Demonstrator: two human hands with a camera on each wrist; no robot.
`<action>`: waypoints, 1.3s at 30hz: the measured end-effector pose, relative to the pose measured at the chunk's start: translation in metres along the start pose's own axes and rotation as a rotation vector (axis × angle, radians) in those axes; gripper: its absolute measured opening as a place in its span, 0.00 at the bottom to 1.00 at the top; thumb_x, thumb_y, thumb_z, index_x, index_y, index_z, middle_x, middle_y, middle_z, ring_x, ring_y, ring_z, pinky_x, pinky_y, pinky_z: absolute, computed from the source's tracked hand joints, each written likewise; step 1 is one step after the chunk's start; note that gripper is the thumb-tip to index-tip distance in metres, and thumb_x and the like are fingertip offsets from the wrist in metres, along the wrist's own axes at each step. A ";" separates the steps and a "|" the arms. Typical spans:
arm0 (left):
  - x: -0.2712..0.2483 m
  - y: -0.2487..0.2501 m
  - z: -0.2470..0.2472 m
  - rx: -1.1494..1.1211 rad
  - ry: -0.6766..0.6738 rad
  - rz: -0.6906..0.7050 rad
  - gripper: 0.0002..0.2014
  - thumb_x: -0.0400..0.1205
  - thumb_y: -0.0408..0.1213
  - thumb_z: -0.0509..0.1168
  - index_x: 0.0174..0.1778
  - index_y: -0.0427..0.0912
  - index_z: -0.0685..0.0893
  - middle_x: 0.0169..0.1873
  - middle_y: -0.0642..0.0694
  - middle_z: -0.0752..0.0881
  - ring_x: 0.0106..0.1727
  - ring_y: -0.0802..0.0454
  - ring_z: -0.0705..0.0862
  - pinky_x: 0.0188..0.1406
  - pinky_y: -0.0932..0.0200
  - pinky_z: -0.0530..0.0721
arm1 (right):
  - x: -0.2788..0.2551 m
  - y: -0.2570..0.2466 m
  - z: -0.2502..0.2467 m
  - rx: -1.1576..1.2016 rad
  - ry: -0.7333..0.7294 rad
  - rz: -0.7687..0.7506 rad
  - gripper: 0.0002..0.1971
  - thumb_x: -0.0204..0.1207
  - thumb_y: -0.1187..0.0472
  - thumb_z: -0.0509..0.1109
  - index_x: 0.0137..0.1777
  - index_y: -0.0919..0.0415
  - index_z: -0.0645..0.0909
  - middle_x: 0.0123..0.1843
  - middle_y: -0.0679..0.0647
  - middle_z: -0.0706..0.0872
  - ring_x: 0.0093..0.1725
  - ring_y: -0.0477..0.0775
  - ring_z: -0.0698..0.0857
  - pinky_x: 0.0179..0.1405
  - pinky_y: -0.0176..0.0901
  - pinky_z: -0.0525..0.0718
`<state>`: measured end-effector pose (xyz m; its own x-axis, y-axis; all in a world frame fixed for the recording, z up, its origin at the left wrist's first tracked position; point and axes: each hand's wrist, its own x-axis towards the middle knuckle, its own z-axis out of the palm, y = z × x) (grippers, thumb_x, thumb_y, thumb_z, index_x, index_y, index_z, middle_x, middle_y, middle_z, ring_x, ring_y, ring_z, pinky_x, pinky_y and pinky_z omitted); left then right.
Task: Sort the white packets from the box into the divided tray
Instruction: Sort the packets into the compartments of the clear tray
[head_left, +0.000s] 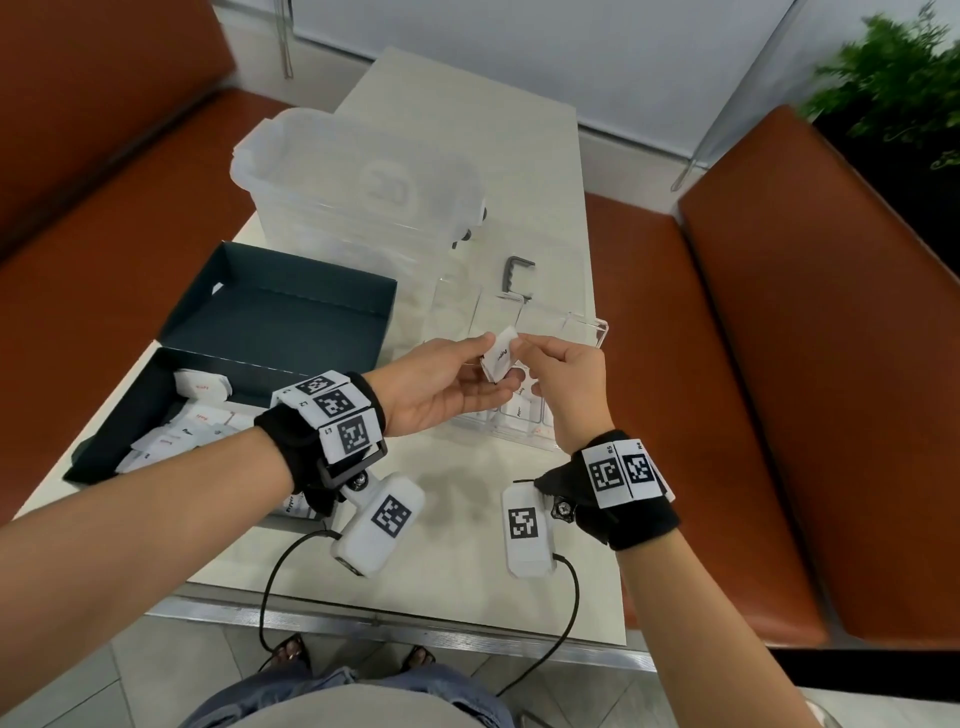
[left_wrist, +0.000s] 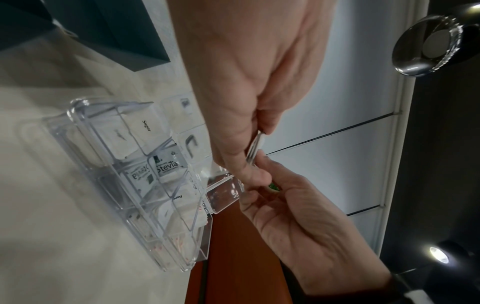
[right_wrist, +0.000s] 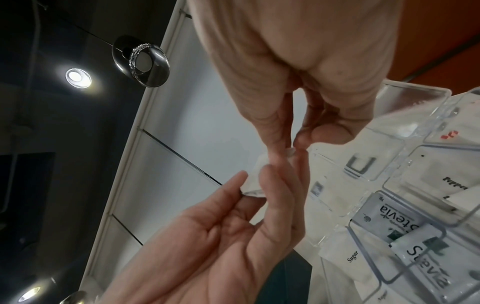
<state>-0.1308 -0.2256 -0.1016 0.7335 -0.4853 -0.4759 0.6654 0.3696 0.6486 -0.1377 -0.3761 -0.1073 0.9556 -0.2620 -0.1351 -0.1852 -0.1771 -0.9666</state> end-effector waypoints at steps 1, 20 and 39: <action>0.001 0.000 0.000 0.002 0.010 0.002 0.18 0.89 0.38 0.58 0.66 0.27 0.79 0.58 0.28 0.84 0.51 0.44 0.87 0.47 0.57 0.90 | 0.000 0.000 0.001 -0.001 0.000 -0.003 0.03 0.76 0.62 0.74 0.43 0.55 0.89 0.29 0.39 0.89 0.28 0.30 0.82 0.38 0.32 0.79; 0.009 0.006 -0.014 0.476 0.150 0.108 0.16 0.87 0.44 0.59 0.65 0.41 0.83 0.53 0.48 0.86 0.48 0.52 0.84 0.49 0.57 0.80 | 0.062 0.024 -0.031 -0.874 -0.192 -0.093 0.07 0.77 0.61 0.71 0.51 0.56 0.89 0.52 0.53 0.90 0.54 0.54 0.85 0.63 0.50 0.80; 0.006 0.004 -0.032 0.473 0.191 0.130 0.15 0.88 0.44 0.57 0.61 0.42 0.85 0.52 0.46 0.88 0.44 0.53 0.86 0.37 0.64 0.83 | 0.055 0.066 0.008 -1.564 -0.151 -0.311 0.12 0.71 0.75 0.66 0.43 0.57 0.84 0.41 0.53 0.84 0.52 0.59 0.74 0.56 0.58 0.65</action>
<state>-0.1190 -0.2017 -0.1209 0.8471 -0.2903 -0.4451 0.4645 -0.0022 0.8856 -0.0958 -0.3942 -0.1801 0.9944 0.0433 -0.0960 0.0611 -0.9798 0.1903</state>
